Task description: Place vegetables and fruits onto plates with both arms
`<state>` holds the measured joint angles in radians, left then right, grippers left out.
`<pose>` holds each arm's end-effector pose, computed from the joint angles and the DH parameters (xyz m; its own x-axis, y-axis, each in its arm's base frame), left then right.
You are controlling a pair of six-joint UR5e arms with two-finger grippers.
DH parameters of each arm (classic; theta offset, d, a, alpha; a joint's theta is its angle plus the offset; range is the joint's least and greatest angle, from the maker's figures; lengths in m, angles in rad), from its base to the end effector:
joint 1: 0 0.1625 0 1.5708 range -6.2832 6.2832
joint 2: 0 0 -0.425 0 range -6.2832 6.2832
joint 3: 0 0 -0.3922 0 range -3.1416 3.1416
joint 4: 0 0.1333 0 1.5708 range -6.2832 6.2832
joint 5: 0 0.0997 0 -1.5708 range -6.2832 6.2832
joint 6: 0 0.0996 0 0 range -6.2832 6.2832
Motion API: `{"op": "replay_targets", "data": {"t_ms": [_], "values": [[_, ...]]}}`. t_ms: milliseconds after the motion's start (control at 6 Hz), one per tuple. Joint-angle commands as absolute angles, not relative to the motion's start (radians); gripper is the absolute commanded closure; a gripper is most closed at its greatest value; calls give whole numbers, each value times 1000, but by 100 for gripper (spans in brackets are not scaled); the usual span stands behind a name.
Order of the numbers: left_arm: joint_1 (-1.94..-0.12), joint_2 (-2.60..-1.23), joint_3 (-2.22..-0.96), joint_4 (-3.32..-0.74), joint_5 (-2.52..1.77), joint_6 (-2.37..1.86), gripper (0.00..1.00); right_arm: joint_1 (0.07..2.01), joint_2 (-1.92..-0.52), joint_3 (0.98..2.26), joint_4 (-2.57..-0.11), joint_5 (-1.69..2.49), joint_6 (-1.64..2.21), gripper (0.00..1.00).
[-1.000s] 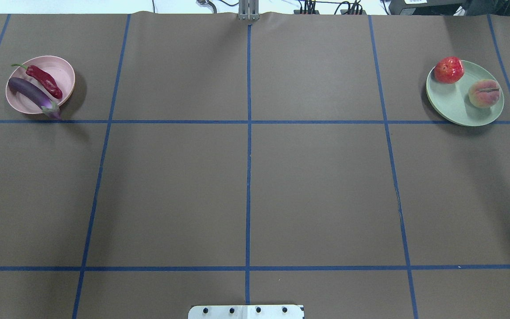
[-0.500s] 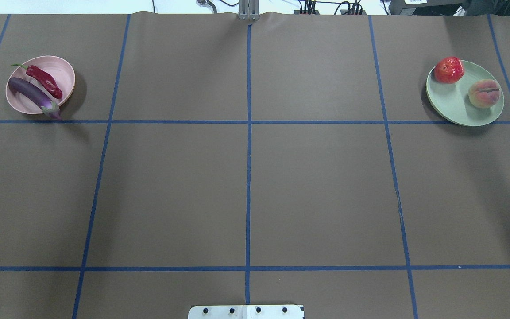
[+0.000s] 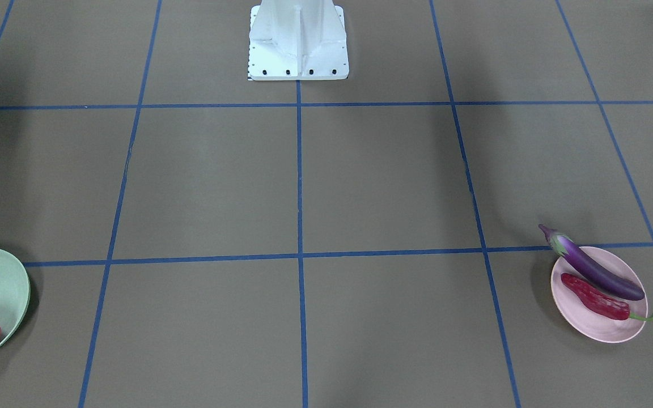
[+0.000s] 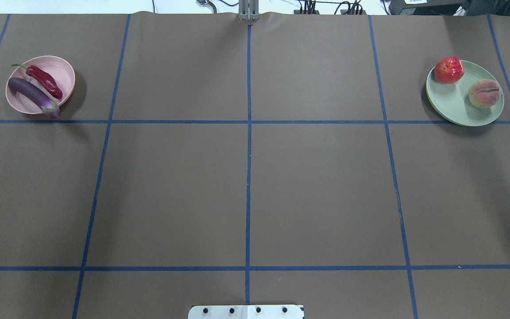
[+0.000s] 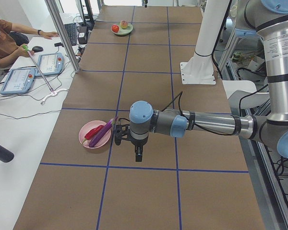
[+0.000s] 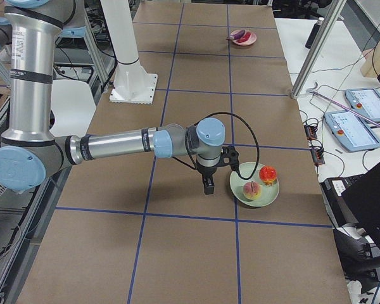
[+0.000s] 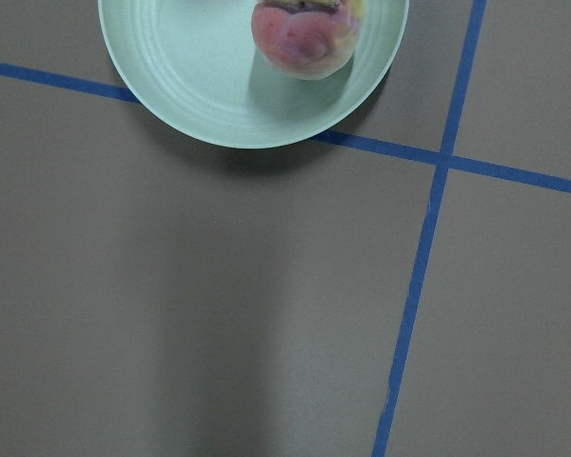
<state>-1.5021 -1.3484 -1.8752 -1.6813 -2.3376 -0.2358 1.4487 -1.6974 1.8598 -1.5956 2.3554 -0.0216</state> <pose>-0.0360 -0.4122 0.5962 0.7054 -0.0519 -0.7069 0.1002 0.9946 0.0269 0.0087 -0.4462 0.5768 0.6878 -0.2036 0.6967 0.1355 0.9790 0.1522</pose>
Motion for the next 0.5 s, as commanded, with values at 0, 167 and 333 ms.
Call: {"op": "replay_targets", "data": {"t_ms": [0,167,333], "values": [[-1502,-1348,-1878,-1681,-2338,-236,0,1448,-1707,1852,-1578,2350,-26,0],[-1502,-1348,-1881,-1681,-2339,-236,0,1448,-1706,1852,-1580,2349,-25,0],[-1502,-1345,-1879,-1681,-2339,-236,0,1448,-1691,1850,-1578,2350,-14,0]]}}
